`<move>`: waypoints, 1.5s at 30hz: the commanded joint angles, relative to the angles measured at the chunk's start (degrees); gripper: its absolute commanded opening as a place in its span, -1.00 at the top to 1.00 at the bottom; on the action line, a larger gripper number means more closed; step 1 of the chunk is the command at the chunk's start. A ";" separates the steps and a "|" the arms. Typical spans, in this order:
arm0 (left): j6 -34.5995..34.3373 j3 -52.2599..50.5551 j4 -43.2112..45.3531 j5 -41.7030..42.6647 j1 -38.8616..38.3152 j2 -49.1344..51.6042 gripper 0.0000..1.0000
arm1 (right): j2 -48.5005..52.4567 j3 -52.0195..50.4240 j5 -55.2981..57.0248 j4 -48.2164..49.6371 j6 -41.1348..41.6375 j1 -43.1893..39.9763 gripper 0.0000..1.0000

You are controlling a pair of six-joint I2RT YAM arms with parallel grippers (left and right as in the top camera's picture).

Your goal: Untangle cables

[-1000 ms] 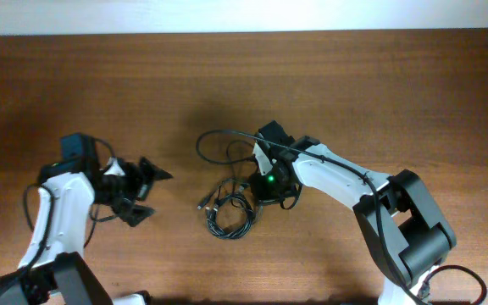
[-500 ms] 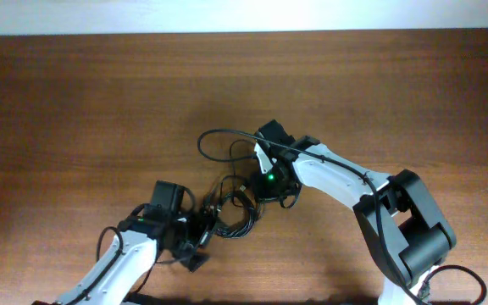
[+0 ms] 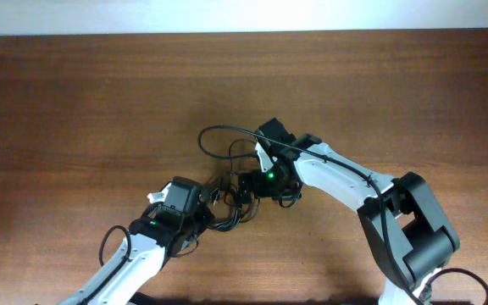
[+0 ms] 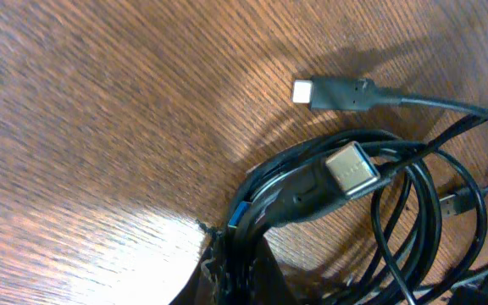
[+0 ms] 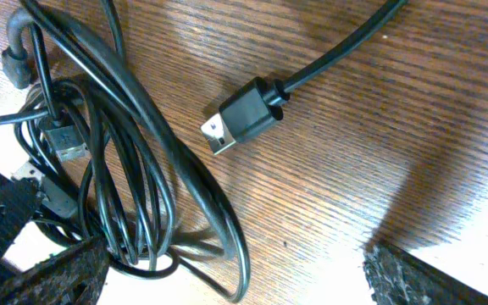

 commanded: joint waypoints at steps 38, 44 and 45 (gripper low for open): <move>29.20 8.85 -9.90 4.79 7.34 1.38 1.00 | 1.09 -0.57 -6.01 15.13 -19.17 -0.74 -0.29; 24.37 8.85 -8.96 4.74 7.34 1.36 1.00 | 4.83 -1.44 -9.60 13.90 -19.15 2.49 0.92; 24.37 8.85 -9.01 4.74 7.34 1.36 1.00 | 4.13 -1.03 -9.64 13.07 -19.15 2.34 0.92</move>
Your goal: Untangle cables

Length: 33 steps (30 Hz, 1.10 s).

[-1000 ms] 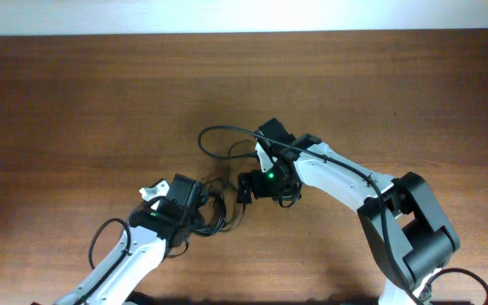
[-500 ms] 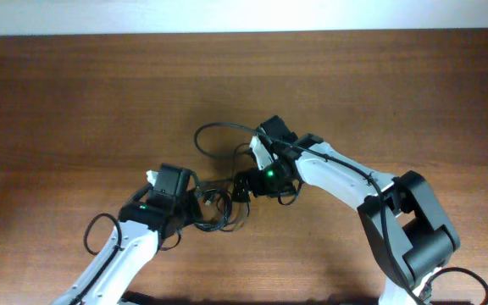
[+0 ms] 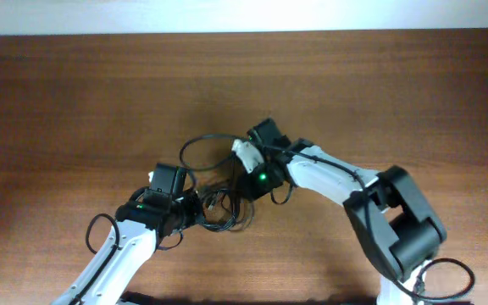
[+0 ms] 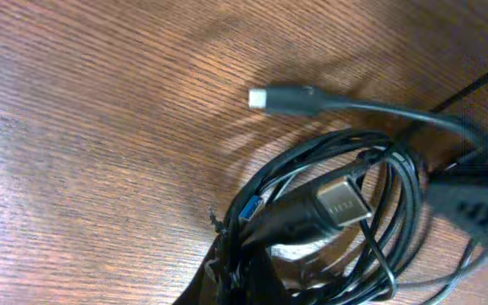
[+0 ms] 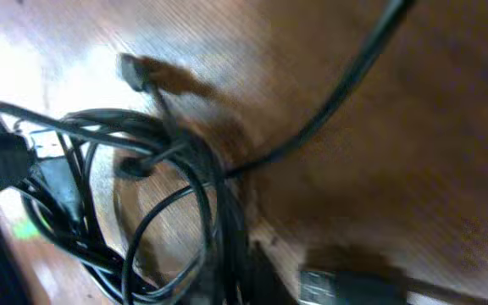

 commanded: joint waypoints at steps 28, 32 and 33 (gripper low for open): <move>-30.23 1.27 2.49 -1.09 0.17 0.24 0.25 | -15.34 5.03 20.63 -21.11 24.74 -9.70 0.83; -30.21 1.27 2.45 -1.07 0.17 0.24 -0.08 | -12.94 0.94 27.82 -22.82 31.45 -9.49 0.58; -30.23 1.27 2.40 -1.09 0.17 0.24 -0.21 | -12.94 0.94 29.64 -24.41 31.69 -9.49 0.50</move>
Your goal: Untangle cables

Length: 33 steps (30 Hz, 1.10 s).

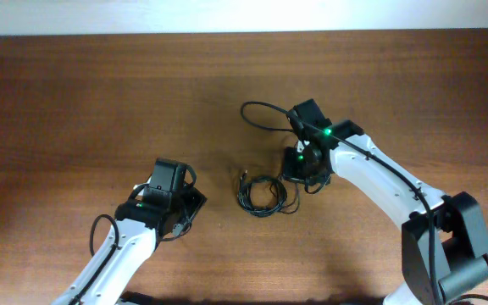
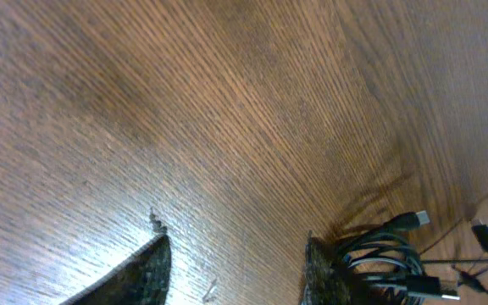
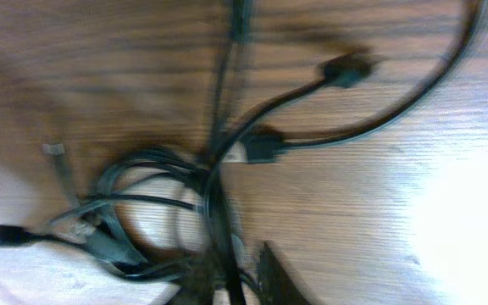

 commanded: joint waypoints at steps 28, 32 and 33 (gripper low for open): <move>0.35 0.35 -0.92 -4.04 0.20 0.24 -0.98 | -0.92 -6.16 -7.23 8.00 -18.58 7.32 -0.65; 0.35 0.35 -0.90 -4.09 0.20 0.24 -0.97 | 4.37 -6.16 2.86 9.44 -12.96 7.32 -0.65; 0.35 0.35 -0.90 -4.09 0.20 0.24 -0.98 | 4.39 -6.16 3.04 9.86 -12.70 7.32 -0.65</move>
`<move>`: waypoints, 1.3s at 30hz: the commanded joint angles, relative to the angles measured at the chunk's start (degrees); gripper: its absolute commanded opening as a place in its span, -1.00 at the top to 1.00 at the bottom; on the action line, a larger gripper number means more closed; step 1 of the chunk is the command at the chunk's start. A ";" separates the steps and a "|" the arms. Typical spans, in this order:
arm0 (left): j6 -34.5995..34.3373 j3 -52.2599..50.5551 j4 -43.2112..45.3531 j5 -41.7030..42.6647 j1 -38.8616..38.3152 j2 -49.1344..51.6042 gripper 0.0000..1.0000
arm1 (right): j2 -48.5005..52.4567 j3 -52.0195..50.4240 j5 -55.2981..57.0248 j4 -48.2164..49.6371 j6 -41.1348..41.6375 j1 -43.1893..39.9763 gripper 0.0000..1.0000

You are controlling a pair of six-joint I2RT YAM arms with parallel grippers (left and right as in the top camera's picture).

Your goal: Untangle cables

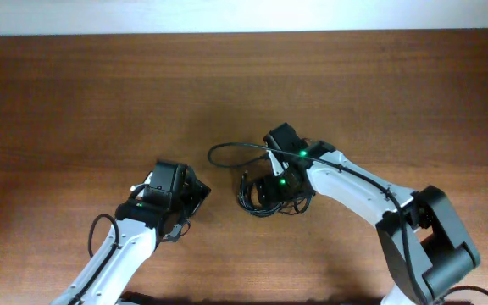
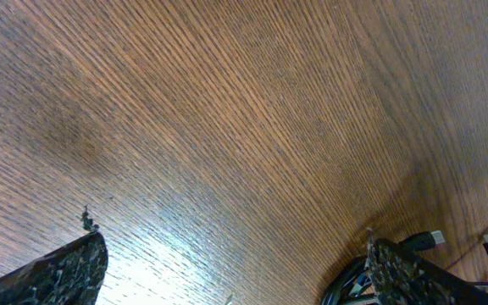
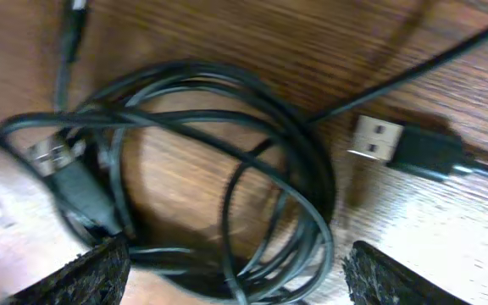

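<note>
A tangle of thin black cables lies coiled on the wooden table. One long cable arcs out of it to the upper left. My right gripper hovers over the coil, open, its fingers spread either side of the loops. A USB plug lies beside the coil. My left gripper is left of the tangle, open over bare wood, with the bundle just beyond its right finger.
A second small plug and a thin connector end stick out of the bundle's far side. The table's pale back edge runs along the top of the overhead view.
My right gripper was shut on cable strands to the right of the coil; it is now open directly over the coil. The long cable's loop has shifted left. My left gripper stands wider open.
Both grippers began at the tangle, my left shut on the bundle and my right open. Then the tangle sat further left with both shut on it. Later my left was open and apart, my right held strands to the right. Now both are open.
</note>
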 commanded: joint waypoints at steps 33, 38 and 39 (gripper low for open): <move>-1.75 0.37 24.20 14.19 0.20 -0.11 -0.09 | 4.35 20.55 -28.57 -26.16 9.11 -5.75 0.92; -3.04 0.37 25.77 10.51 0.20 -0.11 -0.20 | 4.35 20.55 -27.91 -26.88 7.58 -5.75 0.92; -3.04 0.37 26.95 10.49 0.20 -0.11 -0.24 | 4.35 20.55 -26.73 -26.93 7.58 -5.75 0.92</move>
